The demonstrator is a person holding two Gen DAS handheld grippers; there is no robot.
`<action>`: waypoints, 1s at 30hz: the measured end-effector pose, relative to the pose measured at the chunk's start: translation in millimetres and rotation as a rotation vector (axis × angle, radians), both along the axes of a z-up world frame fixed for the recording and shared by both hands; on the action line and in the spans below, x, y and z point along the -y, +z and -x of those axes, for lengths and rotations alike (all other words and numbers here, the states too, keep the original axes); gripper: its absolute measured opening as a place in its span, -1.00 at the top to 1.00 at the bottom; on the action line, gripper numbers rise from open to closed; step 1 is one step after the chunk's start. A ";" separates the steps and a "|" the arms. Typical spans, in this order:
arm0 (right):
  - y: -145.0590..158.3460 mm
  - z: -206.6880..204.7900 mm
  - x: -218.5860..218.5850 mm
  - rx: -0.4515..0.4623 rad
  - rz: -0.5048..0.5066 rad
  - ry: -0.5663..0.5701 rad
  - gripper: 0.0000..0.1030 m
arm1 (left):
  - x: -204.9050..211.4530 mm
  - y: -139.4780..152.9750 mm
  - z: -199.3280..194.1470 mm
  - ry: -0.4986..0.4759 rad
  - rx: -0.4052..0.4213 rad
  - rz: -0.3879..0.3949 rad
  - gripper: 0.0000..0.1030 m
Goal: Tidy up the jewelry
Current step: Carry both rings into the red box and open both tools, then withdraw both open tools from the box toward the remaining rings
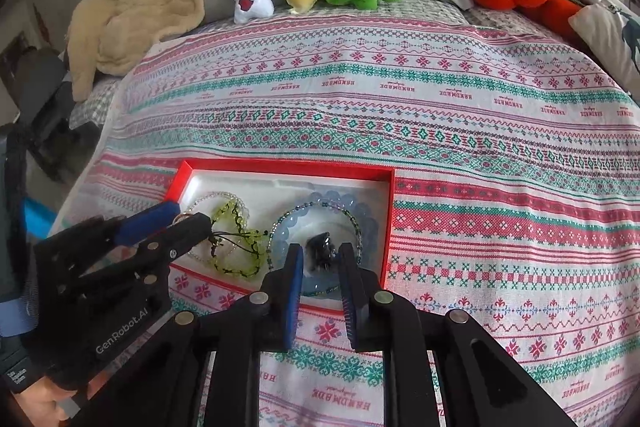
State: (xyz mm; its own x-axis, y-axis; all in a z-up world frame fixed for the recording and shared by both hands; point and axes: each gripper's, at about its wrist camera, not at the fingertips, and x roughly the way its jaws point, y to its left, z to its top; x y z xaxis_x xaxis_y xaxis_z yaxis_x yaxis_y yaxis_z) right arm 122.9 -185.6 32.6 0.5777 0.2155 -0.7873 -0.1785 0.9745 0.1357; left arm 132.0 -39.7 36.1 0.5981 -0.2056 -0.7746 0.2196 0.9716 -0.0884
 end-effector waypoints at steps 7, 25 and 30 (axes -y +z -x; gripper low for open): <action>12.1 8.2 4.3 0.015 -0.016 -0.011 0.62 | -4.2 11.6 10.8 0.003 0.007 -0.010 0.03; 23.8 44.6 6.4 0.012 0.043 -0.027 -0.43 | -41.3 14.3 36.1 0.072 -0.139 -0.014 -0.47; 13.4 54.4 10.1 -0.054 0.085 -0.042 -0.45 | -51.2 2.8 42.9 0.067 -0.236 -0.011 -0.48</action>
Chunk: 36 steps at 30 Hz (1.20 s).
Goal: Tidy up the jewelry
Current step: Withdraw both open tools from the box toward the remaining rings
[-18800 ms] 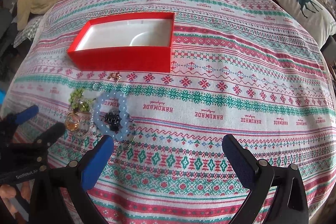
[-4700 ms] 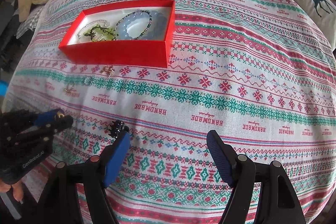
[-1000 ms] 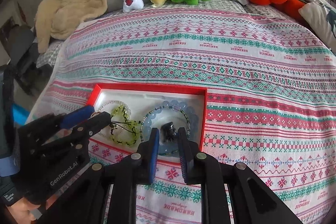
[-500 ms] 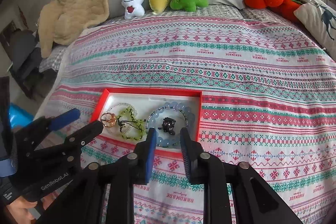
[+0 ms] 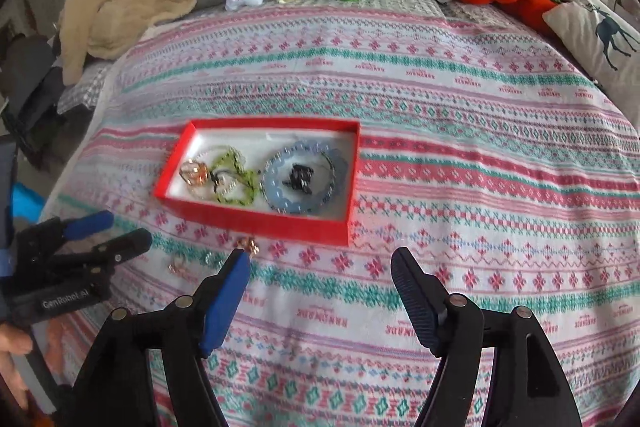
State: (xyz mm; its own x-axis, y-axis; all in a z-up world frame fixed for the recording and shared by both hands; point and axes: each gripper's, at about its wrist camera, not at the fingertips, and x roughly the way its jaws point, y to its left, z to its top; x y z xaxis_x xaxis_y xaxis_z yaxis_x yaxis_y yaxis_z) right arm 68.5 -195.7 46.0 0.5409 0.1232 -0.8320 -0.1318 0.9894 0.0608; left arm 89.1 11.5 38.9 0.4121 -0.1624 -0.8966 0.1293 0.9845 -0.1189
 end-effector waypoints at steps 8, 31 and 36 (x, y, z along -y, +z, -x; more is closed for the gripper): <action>-15.0 15.0 4.7 -0.079 0.026 -0.025 -0.47 | -6.5 -12.9 12.2 -0.012 -0.088 0.040 -0.48; -36.2 12.4 -1.1 -0.146 0.072 -0.025 -0.48 | 22.4 -48.9 -9.5 -0.030 -0.170 0.059 0.29; -37.8 12.0 0.6 -0.150 0.075 -0.022 -0.48 | 32.7 -52.4 -14.0 -0.032 -0.161 0.003 0.56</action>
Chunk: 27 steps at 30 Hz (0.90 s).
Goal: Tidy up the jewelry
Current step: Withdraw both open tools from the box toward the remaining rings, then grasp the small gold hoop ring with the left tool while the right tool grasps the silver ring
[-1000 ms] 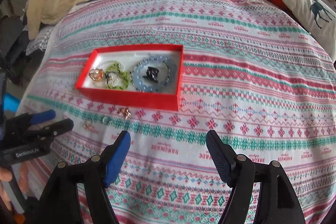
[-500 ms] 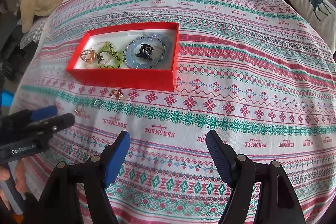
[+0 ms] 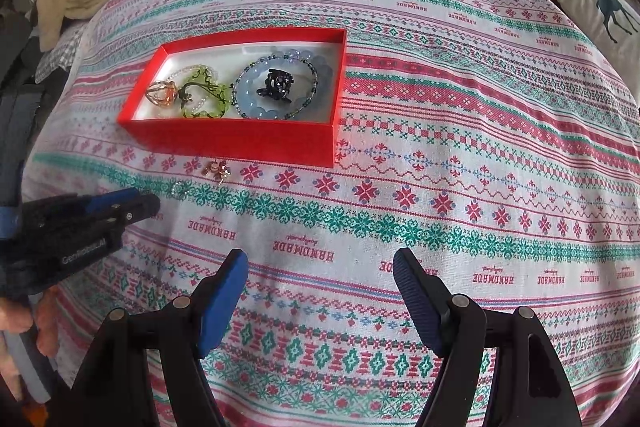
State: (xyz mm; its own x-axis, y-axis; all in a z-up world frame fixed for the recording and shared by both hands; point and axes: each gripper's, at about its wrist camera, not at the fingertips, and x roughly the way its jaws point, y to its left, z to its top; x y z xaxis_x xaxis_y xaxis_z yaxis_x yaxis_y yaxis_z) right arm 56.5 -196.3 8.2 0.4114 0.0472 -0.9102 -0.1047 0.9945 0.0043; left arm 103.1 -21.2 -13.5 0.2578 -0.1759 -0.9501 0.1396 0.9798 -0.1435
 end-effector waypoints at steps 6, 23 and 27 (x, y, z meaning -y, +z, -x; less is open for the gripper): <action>-2.1 -3.7 1.6 -0.005 0.001 -0.005 -0.48 | 7.1 0.2 -3.0 0.005 0.011 -0.028 0.71; -20.1 -29.0 -54.3 -0.045 -0.081 0.042 -0.48 | -43.3 27.2 19.2 0.049 0.092 -0.043 0.71; -24.3 -34.6 -69.8 -0.050 -0.102 0.053 -0.42 | -51.7 28.4 21.8 0.060 0.094 -0.041 0.71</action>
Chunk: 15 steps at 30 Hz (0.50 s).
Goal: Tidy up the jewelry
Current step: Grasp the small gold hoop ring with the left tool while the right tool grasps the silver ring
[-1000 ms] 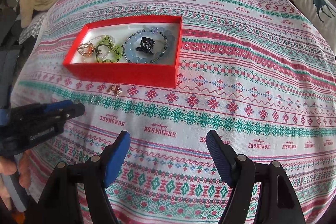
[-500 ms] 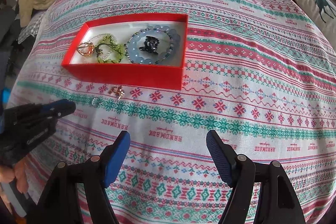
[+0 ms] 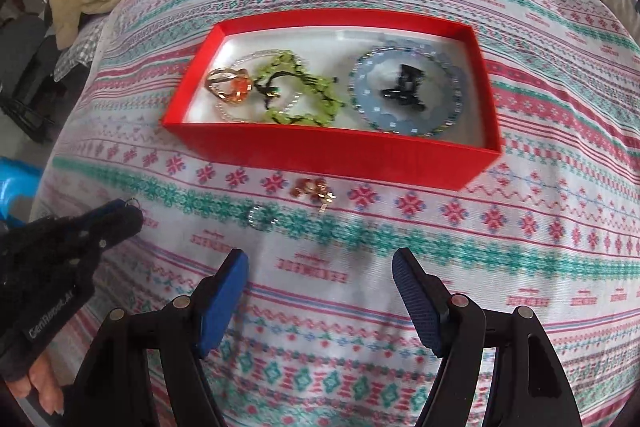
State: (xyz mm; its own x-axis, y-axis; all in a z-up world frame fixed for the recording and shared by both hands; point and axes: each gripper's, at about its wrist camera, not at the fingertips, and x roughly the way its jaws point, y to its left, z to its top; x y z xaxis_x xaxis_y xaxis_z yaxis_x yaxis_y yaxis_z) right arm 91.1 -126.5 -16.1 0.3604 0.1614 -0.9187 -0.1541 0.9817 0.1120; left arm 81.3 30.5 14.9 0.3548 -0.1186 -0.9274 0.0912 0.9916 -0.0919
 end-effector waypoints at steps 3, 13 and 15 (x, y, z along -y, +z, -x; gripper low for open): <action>-5.5 -4.8 -11.5 -0.020 -0.018 0.012 -0.13 | -6.1 0.2 1.2 0.007 -0.001 0.005 0.71; -11.9 -21.1 -39.9 -0.012 -0.016 0.025 0.24 | -9.7 0.4 1.3 0.014 -0.007 0.014 0.71; -12.8 -22.6 -44.7 -0.004 0.004 0.027 0.33 | -10.3 0.5 1.3 0.014 -0.007 0.014 0.71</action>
State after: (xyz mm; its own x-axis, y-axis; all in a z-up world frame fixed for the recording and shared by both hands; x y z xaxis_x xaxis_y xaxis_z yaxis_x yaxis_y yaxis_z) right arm 113.7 -81.8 -28.9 0.3525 0.1673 -0.9207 -0.1802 0.9776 0.1087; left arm 80.0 40.7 15.4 0.3499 -0.1270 -0.9281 0.0768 0.9913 -0.1067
